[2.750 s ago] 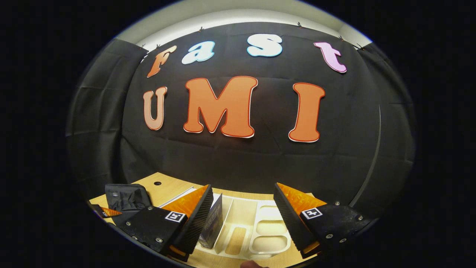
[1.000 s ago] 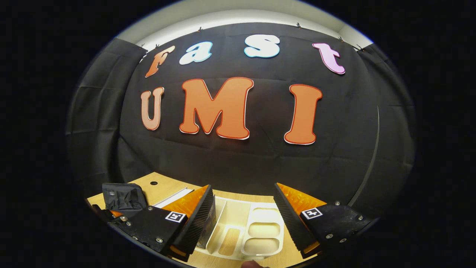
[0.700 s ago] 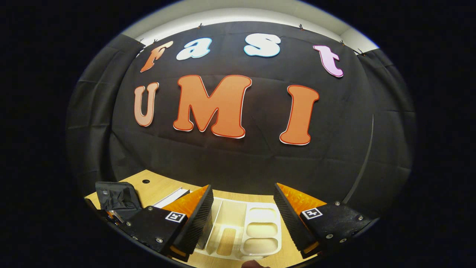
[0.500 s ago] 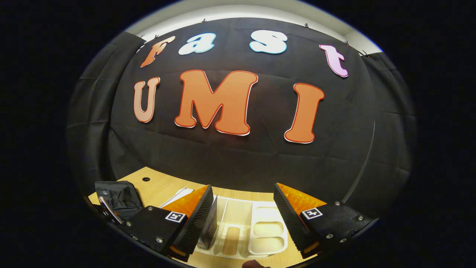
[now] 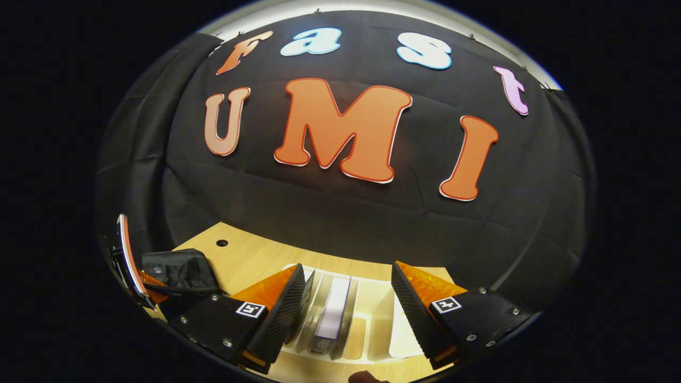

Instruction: Open the schoolbag, grab two books from the bookshelf and put them into the schoolbag.

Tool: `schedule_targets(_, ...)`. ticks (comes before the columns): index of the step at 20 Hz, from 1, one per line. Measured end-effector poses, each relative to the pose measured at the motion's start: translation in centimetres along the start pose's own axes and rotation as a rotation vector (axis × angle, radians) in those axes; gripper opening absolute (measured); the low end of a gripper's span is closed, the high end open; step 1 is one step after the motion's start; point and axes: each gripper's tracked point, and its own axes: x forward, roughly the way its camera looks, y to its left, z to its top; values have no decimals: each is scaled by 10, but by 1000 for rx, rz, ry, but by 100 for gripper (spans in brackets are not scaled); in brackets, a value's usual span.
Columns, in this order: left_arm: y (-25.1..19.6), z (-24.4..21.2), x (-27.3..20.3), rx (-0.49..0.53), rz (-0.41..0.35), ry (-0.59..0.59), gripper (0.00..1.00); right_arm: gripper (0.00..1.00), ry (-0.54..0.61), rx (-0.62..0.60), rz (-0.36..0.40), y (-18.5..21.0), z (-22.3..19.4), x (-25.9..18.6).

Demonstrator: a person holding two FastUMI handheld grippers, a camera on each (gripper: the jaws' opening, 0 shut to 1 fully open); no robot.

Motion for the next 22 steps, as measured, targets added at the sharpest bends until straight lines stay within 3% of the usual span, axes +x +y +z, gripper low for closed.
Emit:
schedule_targets(4,28,13,-14,44,-58,-8,8,97,89,-24,20,20,-5,12)
schedule_targets(10,59,26,-23,1,-197,16,7,98,293,-56,44,39,-27,29)
schedule_targets(22,90,48,-29,54,-382,105,6,99,675,96,92,70,-68,60)
